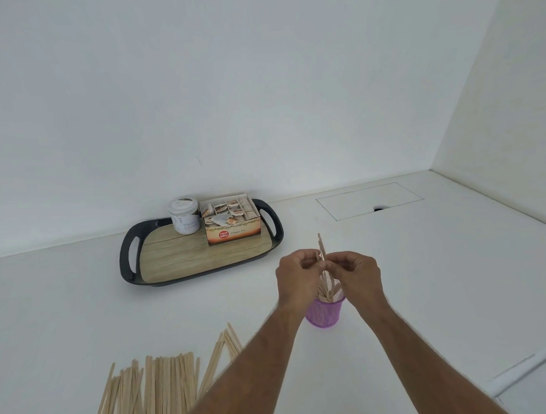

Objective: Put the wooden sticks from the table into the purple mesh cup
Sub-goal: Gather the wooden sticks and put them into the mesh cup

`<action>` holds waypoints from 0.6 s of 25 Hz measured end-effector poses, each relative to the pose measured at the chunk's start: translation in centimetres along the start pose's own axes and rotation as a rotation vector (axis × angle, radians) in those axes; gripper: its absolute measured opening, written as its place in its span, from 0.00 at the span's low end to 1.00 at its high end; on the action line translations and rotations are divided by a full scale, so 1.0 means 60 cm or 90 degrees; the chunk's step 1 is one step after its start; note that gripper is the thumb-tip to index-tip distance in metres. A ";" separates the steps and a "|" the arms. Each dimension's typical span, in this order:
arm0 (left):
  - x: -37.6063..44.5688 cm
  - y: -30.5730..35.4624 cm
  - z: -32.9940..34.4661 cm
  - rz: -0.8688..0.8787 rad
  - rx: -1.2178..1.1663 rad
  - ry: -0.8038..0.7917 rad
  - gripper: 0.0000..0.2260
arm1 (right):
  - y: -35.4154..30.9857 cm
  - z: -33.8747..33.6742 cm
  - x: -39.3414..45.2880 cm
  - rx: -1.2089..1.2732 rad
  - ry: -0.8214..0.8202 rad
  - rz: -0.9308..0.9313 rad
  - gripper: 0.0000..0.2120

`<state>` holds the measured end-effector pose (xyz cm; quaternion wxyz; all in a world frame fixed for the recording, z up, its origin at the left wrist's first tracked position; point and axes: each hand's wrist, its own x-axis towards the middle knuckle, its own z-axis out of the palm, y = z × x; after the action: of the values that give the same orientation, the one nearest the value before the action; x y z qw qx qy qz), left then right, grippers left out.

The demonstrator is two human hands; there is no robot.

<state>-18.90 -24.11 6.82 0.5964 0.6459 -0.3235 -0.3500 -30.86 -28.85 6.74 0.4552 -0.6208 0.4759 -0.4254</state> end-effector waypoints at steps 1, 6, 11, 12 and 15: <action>0.001 -0.002 -0.003 0.007 0.020 -0.001 0.11 | 0.003 -0.002 0.001 -0.003 0.002 0.003 0.06; 0.005 0.011 -0.024 0.050 0.048 0.009 0.13 | 0.012 -0.001 0.003 -0.040 0.027 -0.019 0.05; 0.013 0.021 -0.077 0.068 0.047 0.041 0.04 | 0.002 0.025 -0.013 -0.106 0.060 -0.116 0.08; 0.014 0.020 -0.091 0.061 0.048 0.050 0.03 | -0.001 0.033 -0.020 -0.118 0.063 -0.154 0.08; 0.017 0.010 -0.141 0.026 0.079 0.076 0.01 | -0.009 0.067 -0.044 -0.220 0.083 -0.301 0.05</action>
<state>-11.28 -20.39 7.70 0.5806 0.6944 -0.3213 -0.2782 -27.35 -25.53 6.12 0.1995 -0.7540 0.4120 -0.4711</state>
